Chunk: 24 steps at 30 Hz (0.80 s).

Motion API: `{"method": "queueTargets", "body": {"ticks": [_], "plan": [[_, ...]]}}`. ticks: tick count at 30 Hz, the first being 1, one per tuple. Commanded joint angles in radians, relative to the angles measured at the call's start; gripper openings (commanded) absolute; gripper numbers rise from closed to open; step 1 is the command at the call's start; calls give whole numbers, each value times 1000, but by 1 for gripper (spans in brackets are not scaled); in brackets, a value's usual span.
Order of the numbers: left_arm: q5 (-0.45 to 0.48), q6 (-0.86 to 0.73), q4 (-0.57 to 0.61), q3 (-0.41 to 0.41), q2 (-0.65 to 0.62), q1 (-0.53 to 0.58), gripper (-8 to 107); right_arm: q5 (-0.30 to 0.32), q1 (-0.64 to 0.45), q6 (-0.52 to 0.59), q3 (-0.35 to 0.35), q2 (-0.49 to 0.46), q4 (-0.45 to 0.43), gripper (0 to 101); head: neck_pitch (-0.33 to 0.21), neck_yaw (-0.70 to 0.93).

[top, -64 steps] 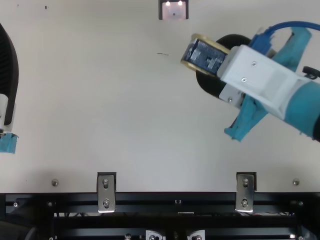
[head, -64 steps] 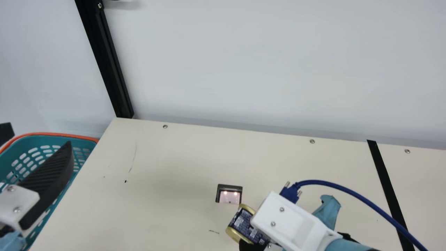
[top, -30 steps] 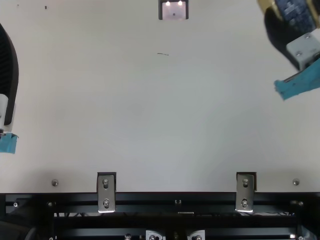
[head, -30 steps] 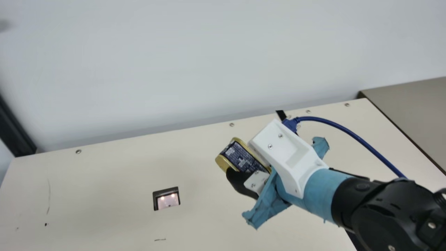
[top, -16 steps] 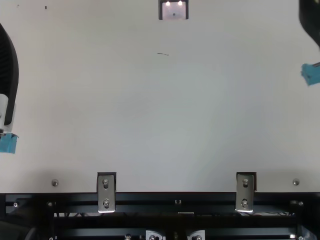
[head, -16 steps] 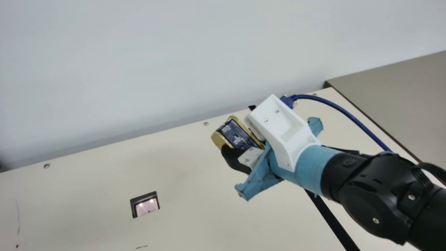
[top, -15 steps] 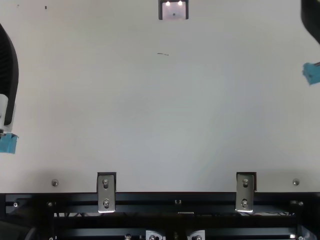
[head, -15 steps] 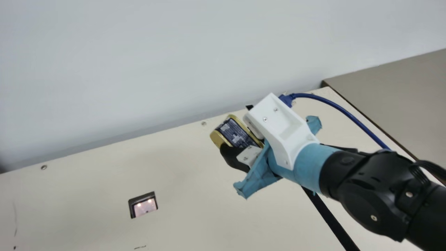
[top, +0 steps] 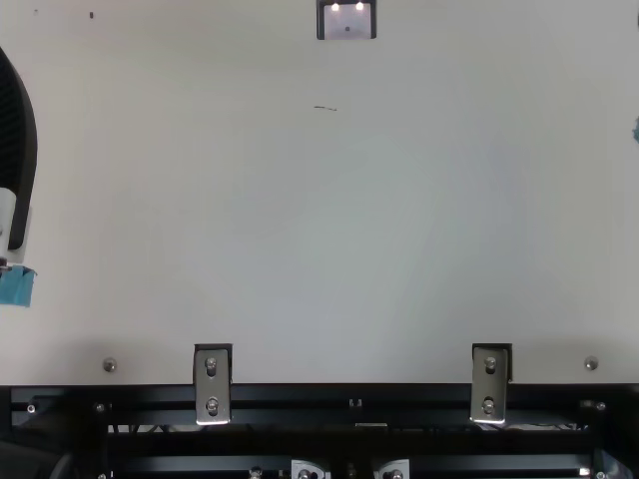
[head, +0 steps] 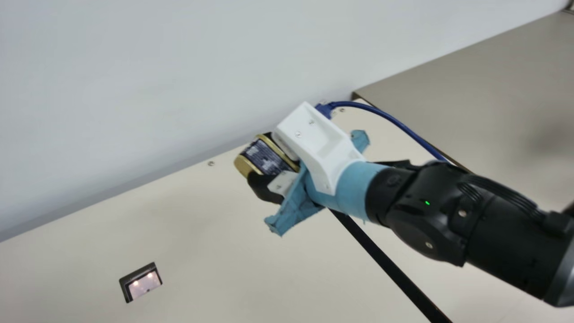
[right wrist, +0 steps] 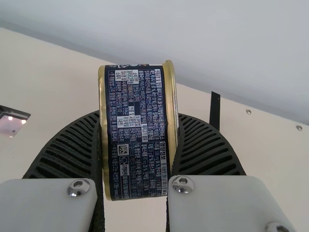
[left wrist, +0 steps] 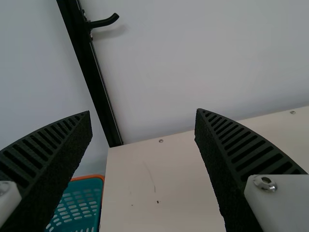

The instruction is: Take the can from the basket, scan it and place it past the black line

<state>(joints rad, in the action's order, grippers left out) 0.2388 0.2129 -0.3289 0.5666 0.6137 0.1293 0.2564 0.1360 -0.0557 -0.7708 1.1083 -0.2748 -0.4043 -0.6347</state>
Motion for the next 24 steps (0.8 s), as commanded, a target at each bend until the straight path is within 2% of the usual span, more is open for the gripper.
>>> {"method": "queueTargets", "body": {"ticks": [1, 11, 24], "plan": [[0, 0, 0, 0, 0, 0, 90, 4, -7, -21, 2, -5, -18, 0, -32, -36], [0, 0, 0, 0, 0, 0, 90, 14, -46, -103, 24, -44, -80, 0, -32, -103], [0, 0, 0, 0, 0, 0, 90, 23, -91, -154, 57, -92, -124, 0, -32, -103]]}}
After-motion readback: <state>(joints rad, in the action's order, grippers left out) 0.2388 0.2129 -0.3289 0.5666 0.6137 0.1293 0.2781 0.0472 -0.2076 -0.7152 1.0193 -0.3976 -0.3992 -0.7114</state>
